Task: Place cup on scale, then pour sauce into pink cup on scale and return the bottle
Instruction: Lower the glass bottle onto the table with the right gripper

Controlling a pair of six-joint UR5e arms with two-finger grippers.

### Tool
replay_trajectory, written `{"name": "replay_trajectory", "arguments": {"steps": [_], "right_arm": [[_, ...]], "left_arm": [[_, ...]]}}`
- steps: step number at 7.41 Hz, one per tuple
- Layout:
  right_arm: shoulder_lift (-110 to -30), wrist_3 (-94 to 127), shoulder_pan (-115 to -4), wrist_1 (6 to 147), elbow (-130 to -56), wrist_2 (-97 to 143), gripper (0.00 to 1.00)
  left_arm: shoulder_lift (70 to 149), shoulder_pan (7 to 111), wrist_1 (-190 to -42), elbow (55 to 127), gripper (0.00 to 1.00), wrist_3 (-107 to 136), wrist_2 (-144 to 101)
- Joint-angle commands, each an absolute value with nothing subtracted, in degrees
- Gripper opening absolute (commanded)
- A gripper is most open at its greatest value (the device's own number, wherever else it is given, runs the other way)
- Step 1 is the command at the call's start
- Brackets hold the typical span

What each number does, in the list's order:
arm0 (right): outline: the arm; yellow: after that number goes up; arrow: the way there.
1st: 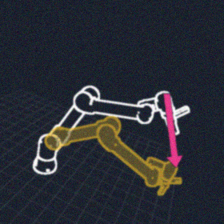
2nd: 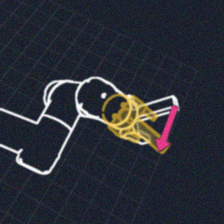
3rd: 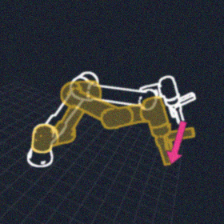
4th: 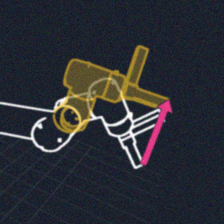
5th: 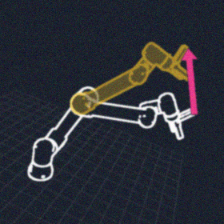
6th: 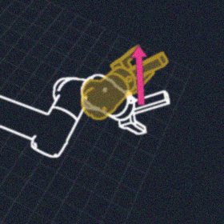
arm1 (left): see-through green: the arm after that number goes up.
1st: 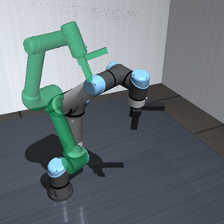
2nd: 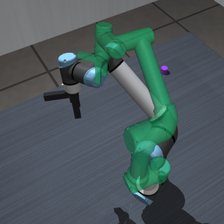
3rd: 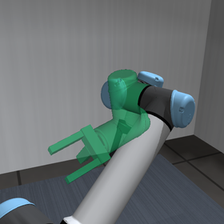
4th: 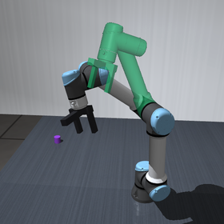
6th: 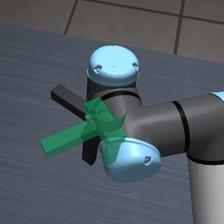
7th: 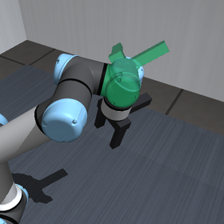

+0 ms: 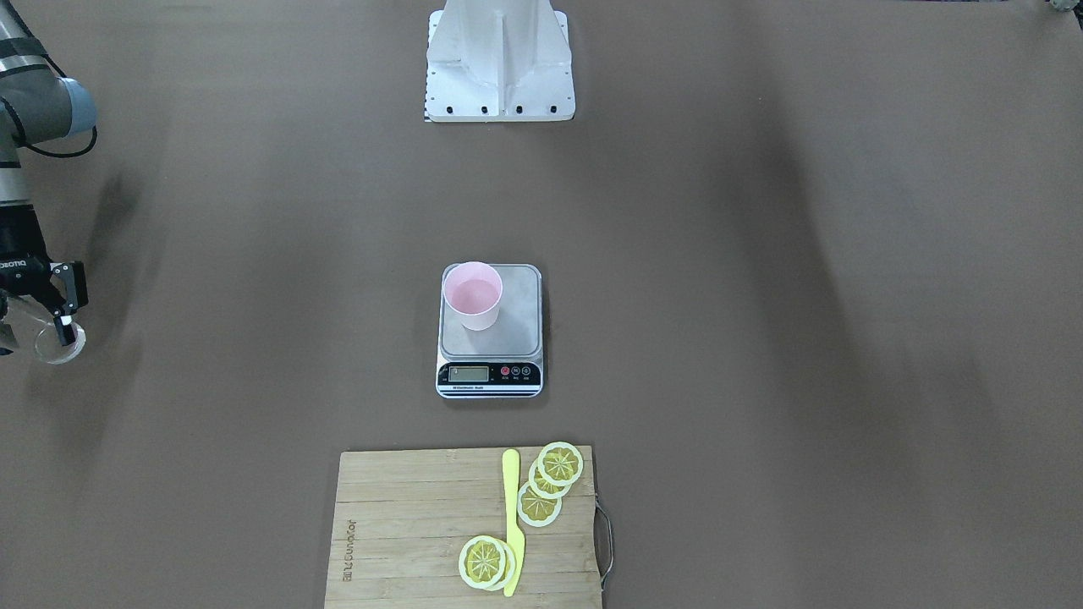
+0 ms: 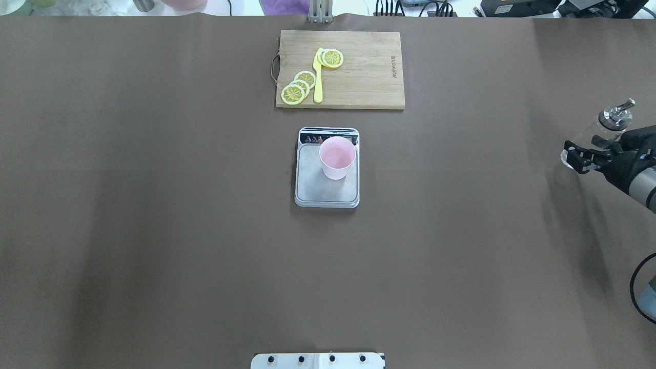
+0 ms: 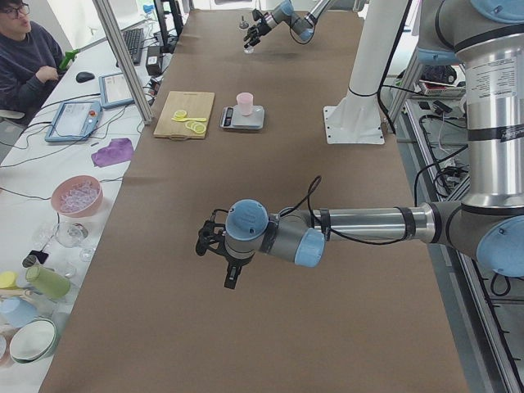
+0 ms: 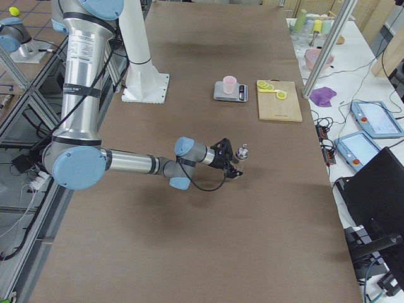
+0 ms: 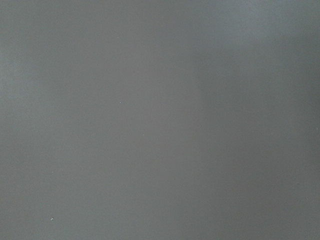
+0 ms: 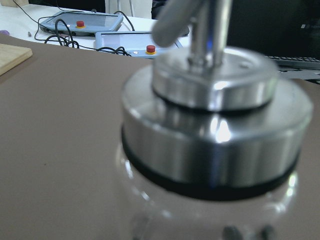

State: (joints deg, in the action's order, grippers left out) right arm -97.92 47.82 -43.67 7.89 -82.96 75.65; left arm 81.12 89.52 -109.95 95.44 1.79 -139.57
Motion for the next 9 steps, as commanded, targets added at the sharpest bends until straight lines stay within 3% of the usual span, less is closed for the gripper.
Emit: {"name": "replay_trajectory", "arguments": {"steps": [1, 9], "right_arm": [[-97.12, 48.07, -43.07, 7.91, -81.22, 73.75, 0.00], [-96.86, 50.01, -40.52, 7.82, -80.07, 70.41, 0.00]], "left_arm": [[81.12, 89.47, -109.95, 95.45, 0.98, 1.76, -139.57], [81.21, 89.47, -110.04, 95.45, 0.98, 1.67, -139.57]]}}
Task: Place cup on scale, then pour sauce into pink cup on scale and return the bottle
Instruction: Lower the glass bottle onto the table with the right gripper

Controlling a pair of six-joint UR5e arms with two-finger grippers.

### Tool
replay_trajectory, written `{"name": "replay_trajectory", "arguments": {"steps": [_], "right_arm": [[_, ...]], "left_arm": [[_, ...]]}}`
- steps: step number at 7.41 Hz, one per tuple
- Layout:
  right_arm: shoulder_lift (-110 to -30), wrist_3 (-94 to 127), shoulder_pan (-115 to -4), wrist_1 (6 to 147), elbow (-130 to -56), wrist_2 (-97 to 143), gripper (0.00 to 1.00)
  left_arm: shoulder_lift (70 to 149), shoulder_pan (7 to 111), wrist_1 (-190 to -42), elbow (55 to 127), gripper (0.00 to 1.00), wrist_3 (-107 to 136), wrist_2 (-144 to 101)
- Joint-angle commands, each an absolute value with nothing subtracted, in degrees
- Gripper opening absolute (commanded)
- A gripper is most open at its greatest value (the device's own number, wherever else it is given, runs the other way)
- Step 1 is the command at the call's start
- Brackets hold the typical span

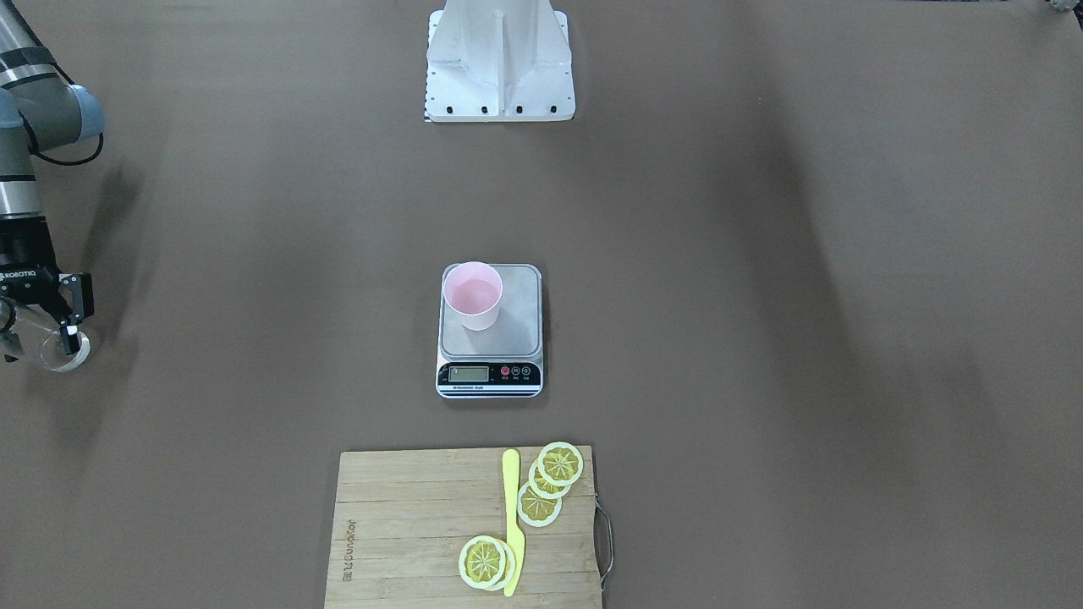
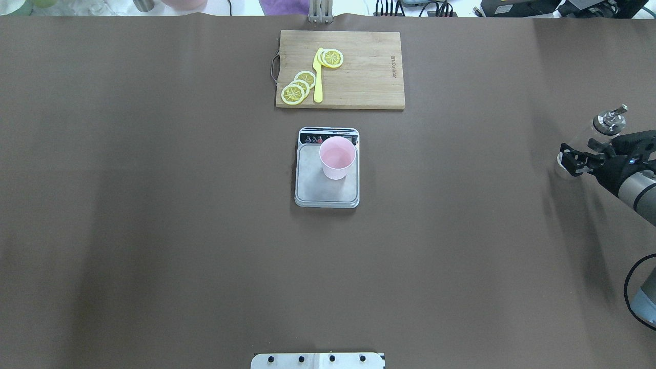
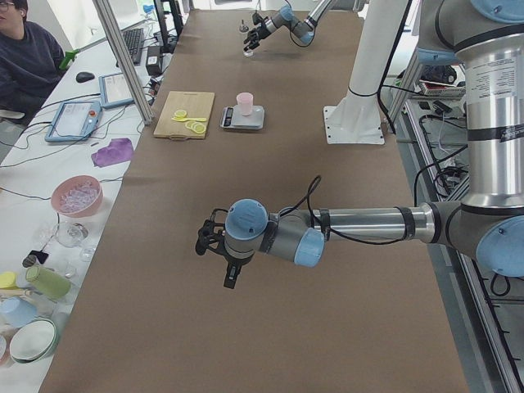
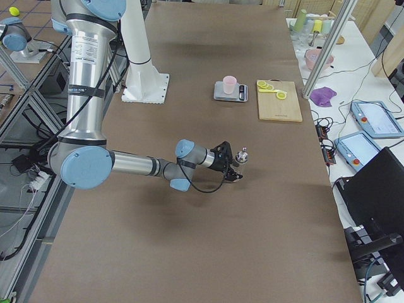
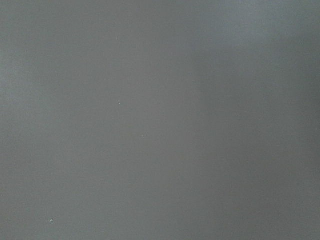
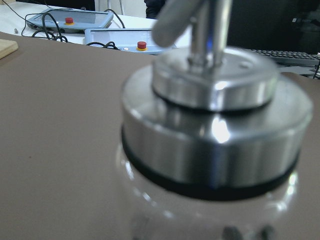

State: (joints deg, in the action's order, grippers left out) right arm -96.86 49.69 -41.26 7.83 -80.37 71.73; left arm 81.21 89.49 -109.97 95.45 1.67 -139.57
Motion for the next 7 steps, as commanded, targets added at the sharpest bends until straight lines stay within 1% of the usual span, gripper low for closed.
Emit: {"name": "replay_trajectory", "arguments": {"steps": [1, 6, 7], "right_arm": [[-96.51, 50.10, -40.34, 7.82, -79.98, 70.40, 0.00], [-96.42, 50.45, -39.90, 7.82, -79.89, 69.96, 0.00], [-96.15, 50.54, -39.90, 7.82, -79.98, 70.05, 0.05]], "left_arm": [[81.21, 89.47, -110.04, 95.45, 0.98, 1.58, -139.57], [81.12, 89.47, -110.04, 95.45, 0.98, 1.50, -139.57], [81.12, 89.47, -110.04, 95.45, 0.98, 1.58, -139.57]]}}
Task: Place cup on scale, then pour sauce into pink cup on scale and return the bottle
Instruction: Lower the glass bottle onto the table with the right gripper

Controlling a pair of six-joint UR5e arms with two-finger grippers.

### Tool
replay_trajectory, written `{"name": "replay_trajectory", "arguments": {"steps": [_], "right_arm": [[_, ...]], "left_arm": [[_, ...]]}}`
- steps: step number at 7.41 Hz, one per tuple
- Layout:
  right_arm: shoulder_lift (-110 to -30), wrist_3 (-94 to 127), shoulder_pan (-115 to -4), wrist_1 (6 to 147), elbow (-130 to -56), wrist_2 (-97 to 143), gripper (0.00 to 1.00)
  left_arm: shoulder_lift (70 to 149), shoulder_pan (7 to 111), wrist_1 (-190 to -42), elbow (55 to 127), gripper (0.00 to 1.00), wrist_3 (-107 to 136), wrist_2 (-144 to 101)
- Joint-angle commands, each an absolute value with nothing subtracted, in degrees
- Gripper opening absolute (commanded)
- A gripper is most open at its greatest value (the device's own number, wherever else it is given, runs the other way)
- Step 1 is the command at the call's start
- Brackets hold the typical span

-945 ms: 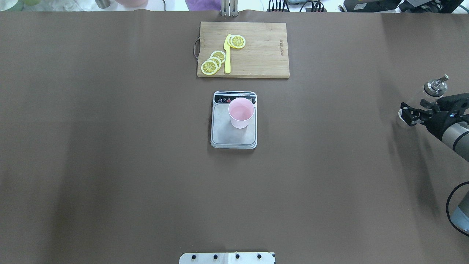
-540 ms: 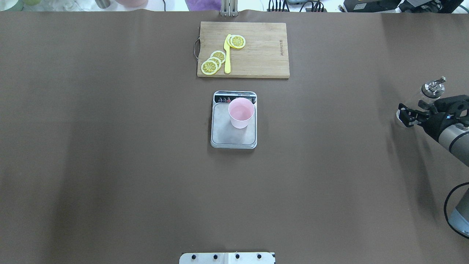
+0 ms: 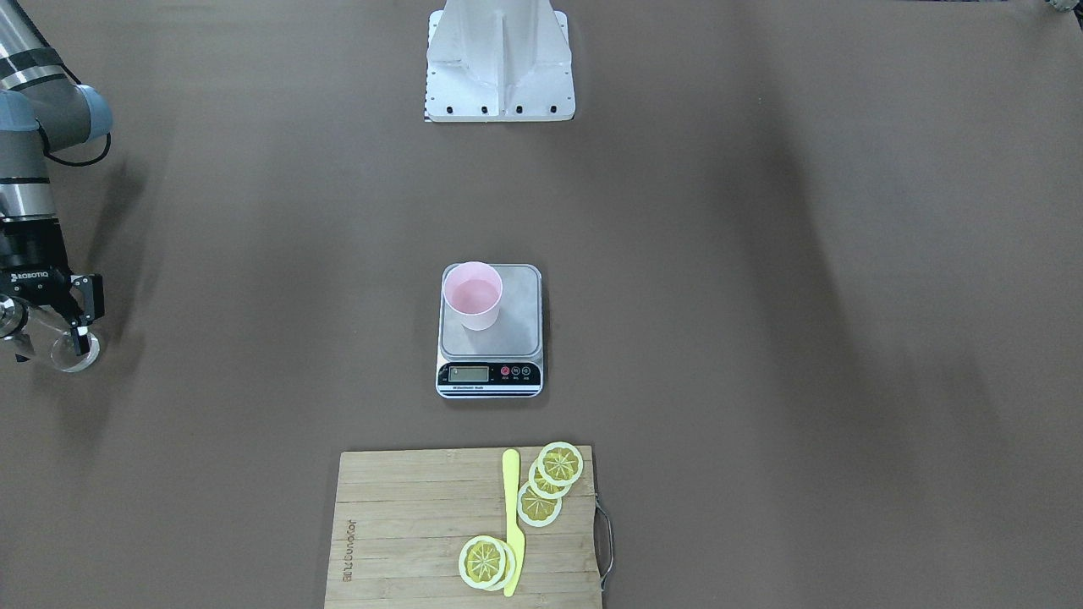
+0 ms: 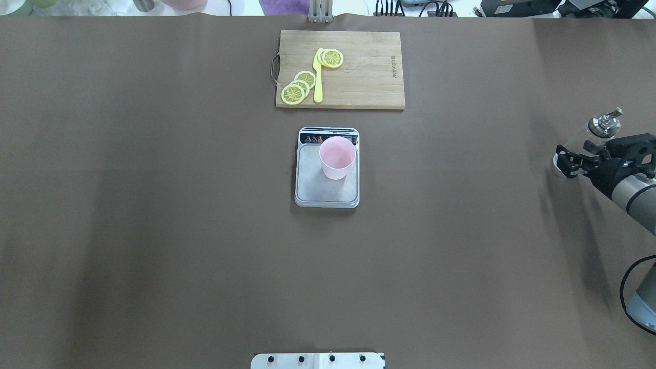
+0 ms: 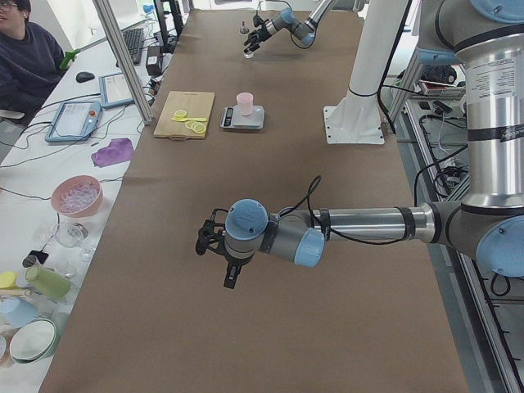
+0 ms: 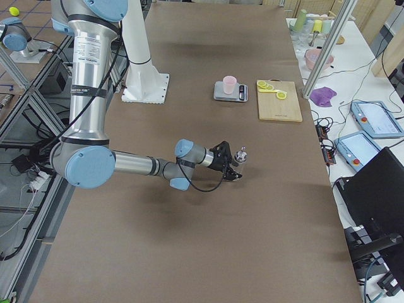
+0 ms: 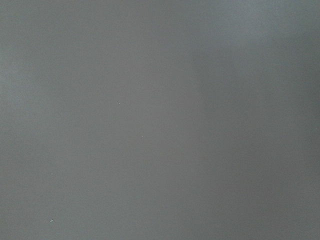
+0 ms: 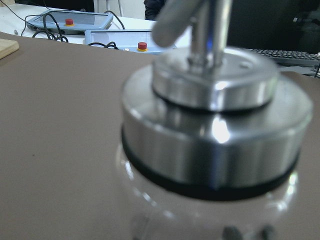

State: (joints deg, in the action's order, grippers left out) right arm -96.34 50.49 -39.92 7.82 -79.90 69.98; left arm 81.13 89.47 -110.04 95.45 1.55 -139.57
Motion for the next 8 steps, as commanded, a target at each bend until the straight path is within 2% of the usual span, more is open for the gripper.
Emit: {"name": "replay_trajectory", "arguments": {"steps": [1, 2, 7, 8], "right_arm": [[-95.98, 50.54, -39.90, 7.82, -80.42, 69.96, 0.67], [-96.15, 50.45, -39.99, 7.82, -80.33, 70.13, 1.00], [-96.41, 50.45, -39.99, 7.82, -80.25, 70.22, 1.00], [-96.85, 50.45, -39.90, 4.43, -79.46, 70.49, 1.00]], "left_arm": [[81.12, 89.47, -110.04, 95.45, 0.98, 1.58, -139.48], [81.12, 89.47, -110.13, 95.45, 0.98, 1.50, -139.57], [81.12, 89.47, -111.09, 95.45, 0.98, 1.58, -139.48], [81.04, 89.47, -111.09, 95.45, 0.98, 1.58, -139.48]]}}
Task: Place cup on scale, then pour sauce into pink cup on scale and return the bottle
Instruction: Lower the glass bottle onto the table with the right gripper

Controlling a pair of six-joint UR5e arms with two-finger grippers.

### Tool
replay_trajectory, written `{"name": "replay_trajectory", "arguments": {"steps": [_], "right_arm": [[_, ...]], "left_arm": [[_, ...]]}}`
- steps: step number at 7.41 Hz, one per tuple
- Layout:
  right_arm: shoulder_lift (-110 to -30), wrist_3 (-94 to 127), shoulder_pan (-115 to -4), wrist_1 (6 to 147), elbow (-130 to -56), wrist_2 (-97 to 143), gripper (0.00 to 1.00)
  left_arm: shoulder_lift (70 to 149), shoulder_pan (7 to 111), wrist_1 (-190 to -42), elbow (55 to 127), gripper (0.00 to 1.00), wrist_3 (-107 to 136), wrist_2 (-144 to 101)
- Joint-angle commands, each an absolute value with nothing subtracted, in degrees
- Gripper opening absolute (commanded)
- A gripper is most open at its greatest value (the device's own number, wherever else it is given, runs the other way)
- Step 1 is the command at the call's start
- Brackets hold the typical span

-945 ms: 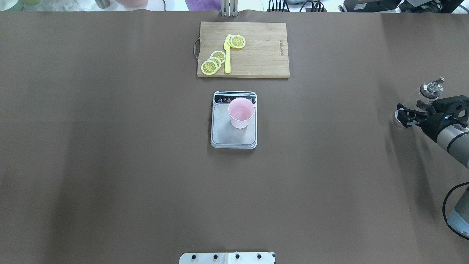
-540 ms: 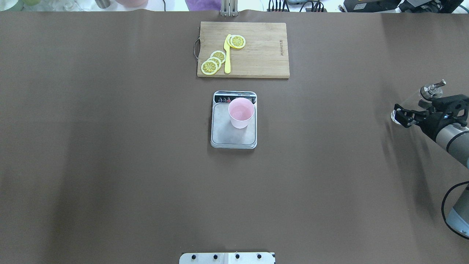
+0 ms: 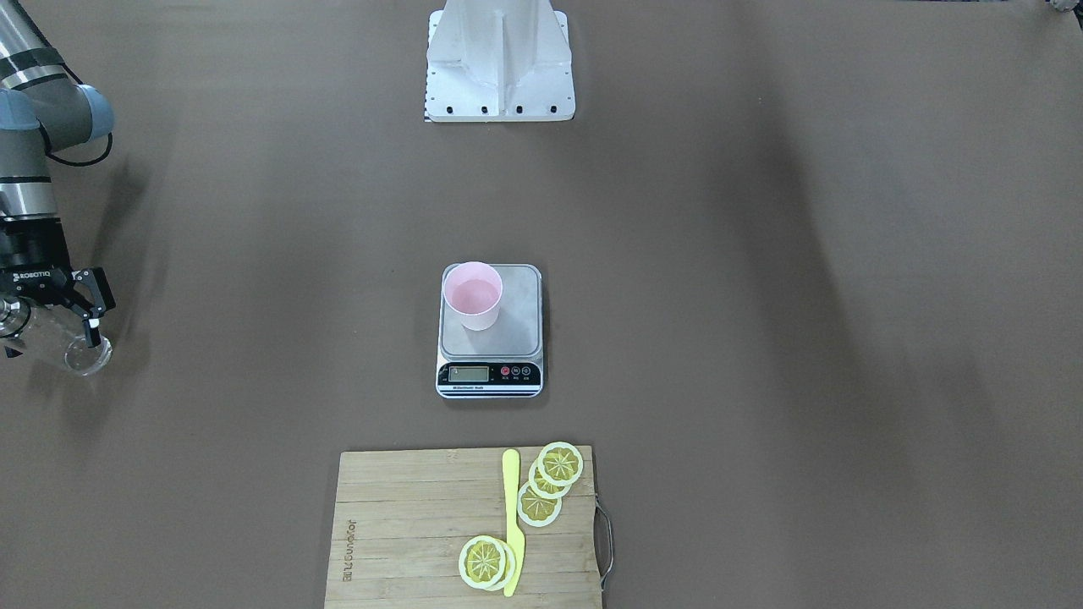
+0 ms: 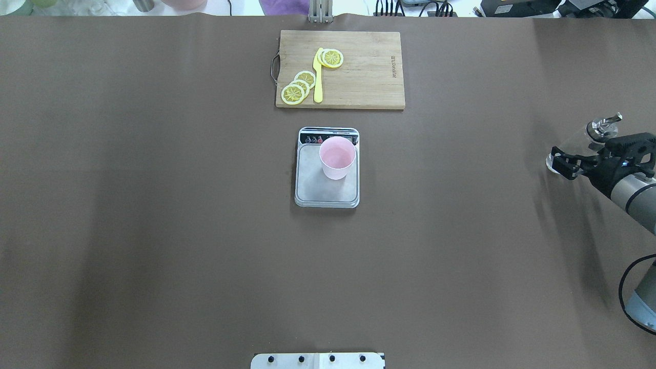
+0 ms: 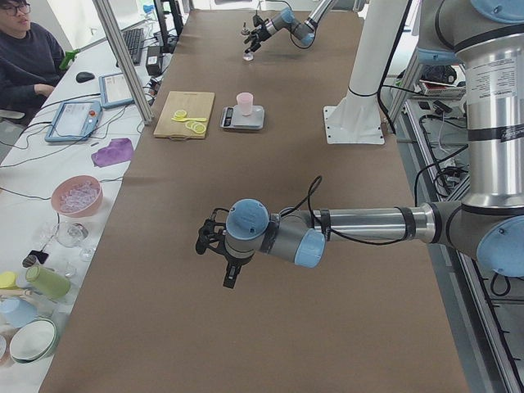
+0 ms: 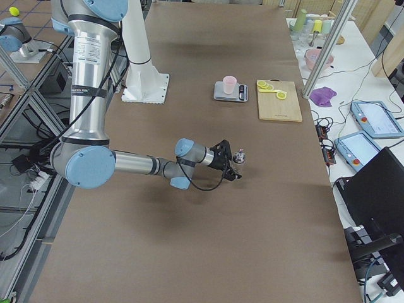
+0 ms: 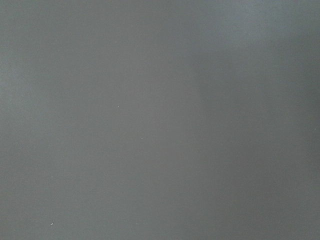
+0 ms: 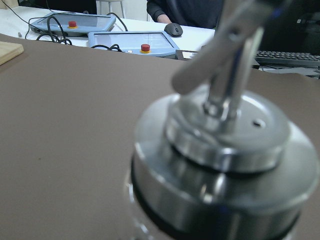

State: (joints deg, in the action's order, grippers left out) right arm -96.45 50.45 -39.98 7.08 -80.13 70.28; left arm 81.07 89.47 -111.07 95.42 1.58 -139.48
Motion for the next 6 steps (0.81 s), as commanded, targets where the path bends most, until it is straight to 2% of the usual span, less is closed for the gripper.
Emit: {"name": "replay_trajectory", "arguments": {"steps": [1, 2, 6], "right_arm": [[-97.12, 50.45, -39.82, -2.48, -75.45, 71.27, 1.00], [-97.12, 50.45, -39.73, -5.25, -73.50, 71.71, 1.00], [-97.12, 50.54, -39.81, -5.27, -74.35, 71.63, 0.99]], "left_arm": [[81.12, 89.47, -111.09, 95.36, 0.98, 1.58, -139.48], [81.12, 89.47, -111.09, 95.36, 0.98, 1.58, -139.48], [81.04, 89.47, -111.18, 95.36, 0.98, 1.58, -139.48]]}}
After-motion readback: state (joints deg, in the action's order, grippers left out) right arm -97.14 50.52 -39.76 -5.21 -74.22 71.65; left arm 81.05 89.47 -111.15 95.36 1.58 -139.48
